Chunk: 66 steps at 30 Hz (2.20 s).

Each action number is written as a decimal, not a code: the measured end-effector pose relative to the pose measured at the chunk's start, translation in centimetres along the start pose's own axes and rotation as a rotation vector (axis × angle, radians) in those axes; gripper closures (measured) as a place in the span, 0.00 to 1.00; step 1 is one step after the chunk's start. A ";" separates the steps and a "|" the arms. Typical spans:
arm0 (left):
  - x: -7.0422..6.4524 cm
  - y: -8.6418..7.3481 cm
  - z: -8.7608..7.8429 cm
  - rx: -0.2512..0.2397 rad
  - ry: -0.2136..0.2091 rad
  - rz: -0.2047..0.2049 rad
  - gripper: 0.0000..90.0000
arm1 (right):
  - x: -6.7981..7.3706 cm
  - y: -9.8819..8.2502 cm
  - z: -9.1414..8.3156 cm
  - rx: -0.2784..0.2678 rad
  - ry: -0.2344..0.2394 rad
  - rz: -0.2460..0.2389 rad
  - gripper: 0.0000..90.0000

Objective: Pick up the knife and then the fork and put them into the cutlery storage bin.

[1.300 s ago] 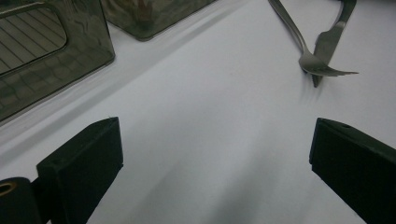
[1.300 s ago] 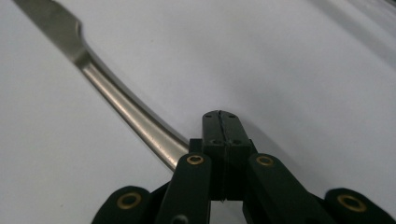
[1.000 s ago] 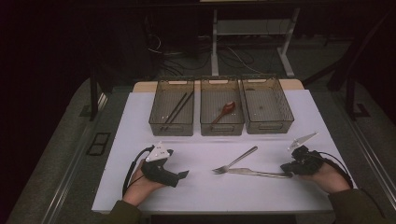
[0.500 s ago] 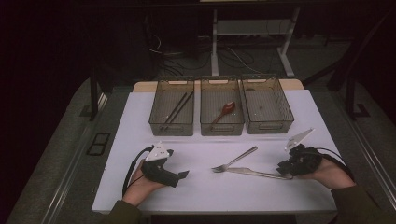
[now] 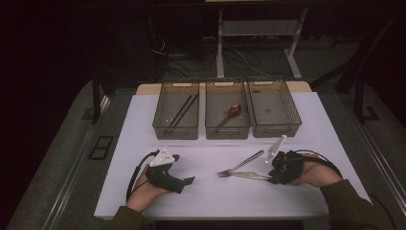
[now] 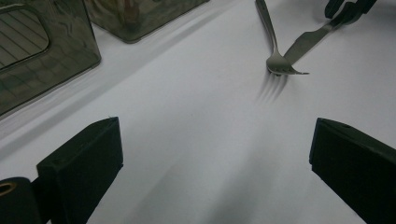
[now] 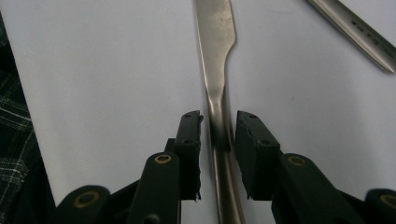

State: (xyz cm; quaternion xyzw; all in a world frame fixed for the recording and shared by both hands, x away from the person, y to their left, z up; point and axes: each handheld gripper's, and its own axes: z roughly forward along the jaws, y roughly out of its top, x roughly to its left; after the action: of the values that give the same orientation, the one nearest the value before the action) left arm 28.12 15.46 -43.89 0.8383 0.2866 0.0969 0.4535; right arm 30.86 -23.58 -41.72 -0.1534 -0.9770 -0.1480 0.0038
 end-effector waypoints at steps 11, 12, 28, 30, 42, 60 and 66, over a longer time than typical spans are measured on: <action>-0.1 0.0 0.2 0.010 -0.006 0.008 0.03 | 0.3 1.8 0.8 0.116 -0.038 -0.098 0.84; -0.1 0.0 0.2 0.012 -0.007 0.011 0.03 | 0.4 1.9 0.8 0.124 -0.038 -0.102 0.84; -0.2 0.0 0.4 0.024 -0.018 0.022 0.03 | 0.5 2.2 0.9 0.143 -0.036 -0.155 0.87; -0.2 0.0 0.3 0.027 -0.018 0.025 0.03 | 0.5 2.1 0.8 0.141 -0.037 -0.161 0.87; -0.2 0.0 0.3 0.025 -0.016 0.027 0.03 | 1.2 1.0 0.2 0.090 0.018 -0.170 0.88; -0.3 0.0 0.3 0.010 -0.024 0.017 0.03 | -0.8 -1.4 -2.2 -0.156 0.006 -0.009 0.88; -0.2 0.0 0.0 -0.014 -0.018 -0.002 0.02 | -1.6 -2.0 -2.6 -0.218 -0.026 0.071 0.87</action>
State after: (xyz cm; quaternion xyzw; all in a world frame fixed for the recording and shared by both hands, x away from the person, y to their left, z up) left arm 27.94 15.32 -43.86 0.8357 0.2825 0.0910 0.4621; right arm 31.70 -26.63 -39.90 -0.1893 -0.9491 -0.2511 -0.0204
